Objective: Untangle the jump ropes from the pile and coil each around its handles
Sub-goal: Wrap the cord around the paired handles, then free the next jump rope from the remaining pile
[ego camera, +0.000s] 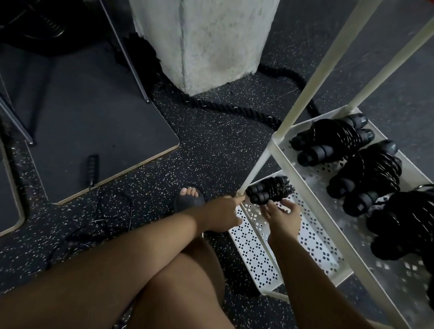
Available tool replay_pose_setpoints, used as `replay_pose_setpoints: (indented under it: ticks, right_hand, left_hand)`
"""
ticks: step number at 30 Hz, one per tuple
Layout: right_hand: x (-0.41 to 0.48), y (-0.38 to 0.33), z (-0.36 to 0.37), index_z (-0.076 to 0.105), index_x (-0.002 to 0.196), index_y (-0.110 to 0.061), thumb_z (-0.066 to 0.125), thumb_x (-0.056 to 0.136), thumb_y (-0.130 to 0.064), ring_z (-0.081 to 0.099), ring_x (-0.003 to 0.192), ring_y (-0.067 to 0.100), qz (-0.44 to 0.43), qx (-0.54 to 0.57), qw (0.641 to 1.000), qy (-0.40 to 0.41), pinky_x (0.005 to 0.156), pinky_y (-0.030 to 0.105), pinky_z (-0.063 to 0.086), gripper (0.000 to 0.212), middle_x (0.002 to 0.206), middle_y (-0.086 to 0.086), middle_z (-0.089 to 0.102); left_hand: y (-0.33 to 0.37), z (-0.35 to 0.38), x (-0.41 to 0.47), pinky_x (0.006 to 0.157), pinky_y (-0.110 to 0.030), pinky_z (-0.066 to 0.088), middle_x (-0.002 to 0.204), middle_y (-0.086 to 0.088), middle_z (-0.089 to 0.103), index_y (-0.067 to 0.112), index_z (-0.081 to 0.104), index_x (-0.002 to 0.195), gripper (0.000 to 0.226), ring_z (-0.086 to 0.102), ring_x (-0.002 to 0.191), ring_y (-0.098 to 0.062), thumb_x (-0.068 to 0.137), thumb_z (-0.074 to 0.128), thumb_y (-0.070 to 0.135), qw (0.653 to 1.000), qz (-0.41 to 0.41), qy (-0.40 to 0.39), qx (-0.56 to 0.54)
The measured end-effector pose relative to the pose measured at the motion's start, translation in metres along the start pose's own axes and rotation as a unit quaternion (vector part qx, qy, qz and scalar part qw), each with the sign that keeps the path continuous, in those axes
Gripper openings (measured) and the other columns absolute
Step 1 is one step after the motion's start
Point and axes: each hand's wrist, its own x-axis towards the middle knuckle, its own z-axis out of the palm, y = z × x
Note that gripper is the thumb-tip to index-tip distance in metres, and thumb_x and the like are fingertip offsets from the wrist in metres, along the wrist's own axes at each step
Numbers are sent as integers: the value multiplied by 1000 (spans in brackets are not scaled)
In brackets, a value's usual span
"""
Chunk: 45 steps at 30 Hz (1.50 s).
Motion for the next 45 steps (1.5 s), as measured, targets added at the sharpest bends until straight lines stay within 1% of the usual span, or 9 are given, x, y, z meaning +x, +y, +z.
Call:
replay_pose_setpoints:
  ticks: [7,11,15,19,22,25,30,36,45]
  right_hand:
    - [-8,11,-2,51,133,-16,77,97,-11,80,89,23,3,-73,997,0,94,44,63,45,102,10,77]
    - [-12,9,-2,48,134,-14,74,100,-10,79,92,26,2,-67,997,-26,90,41,64,43,105,12,72]
    - [-17,7,-5,51,126,-6,70,100,-12,76,86,30,9,-102,995,7,83,47,66,33,105,23,72]
    - [-38,2,-6,61,112,-12,69,99,-18,69,78,24,-38,-156,987,-11,61,35,59,16,102,15,70]
    - [-57,-2,3,67,98,-13,70,96,-22,64,68,19,-88,-217,970,-63,59,36,53,9,92,17,73]
    - [-77,-8,26,69,92,-10,72,98,-25,63,61,14,-122,-284,938,-155,59,36,51,16,81,11,74]
    - [-104,-4,90,69,97,-10,74,100,-29,68,62,15,-104,-320,893,-300,56,32,55,19,79,7,76]
    - [-124,33,177,70,104,-14,75,100,-28,72,72,17,-49,-403,820,-404,58,29,52,15,87,5,79]
    - [-115,114,266,67,112,-17,71,103,-29,76,80,13,-86,-609,606,-505,68,29,62,16,102,4,78]
  left_hand:
    - [-5,-4,-14,82,-24,43,107,0,75,32,32,166,73,68,99,-17,101,63,18,999,11,20,-45]
    - [-1,-9,-25,84,-26,27,126,8,72,42,36,162,63,55,99,-8,105,55,24,998,5,53,-24]
    - [-14,-8,-31,78,-16,21,113,13,65,31,58,147,41,55,108,-6,107,57,28,996,-1,78,-36]
    - [-47,-12,-48,110,-26,37,119,9,68,27,68,136,33,58,122,-12,103,62,28,985,-35,111,-128]
    - [-73,-18,-64,92,-24,53,117,2,72,24,72,121,21,66,109,-16,104,61,20,971,-63,151,-172]
    - [-98,-22,-89,65,-13,51,99,5,76,26,73,113,15,71,85,-13,104,64,18,944,-115,202,-235]
    - [-157,-17,-148,86,-36,58,96,5,80,28,72,112,10,74,84,-13,106,63,27,909,-152,241,-304]
    - [-222,-6,-193,75,-23,53,107,4,78,28,70,118,13,75,94,-12,109,61,30,866,-207,269,-367]
    - [-321,39,-198,77,-28,48,115,1,72,23,68,125,29,66,97,-16,98,73,27,894,-283,255,-237]
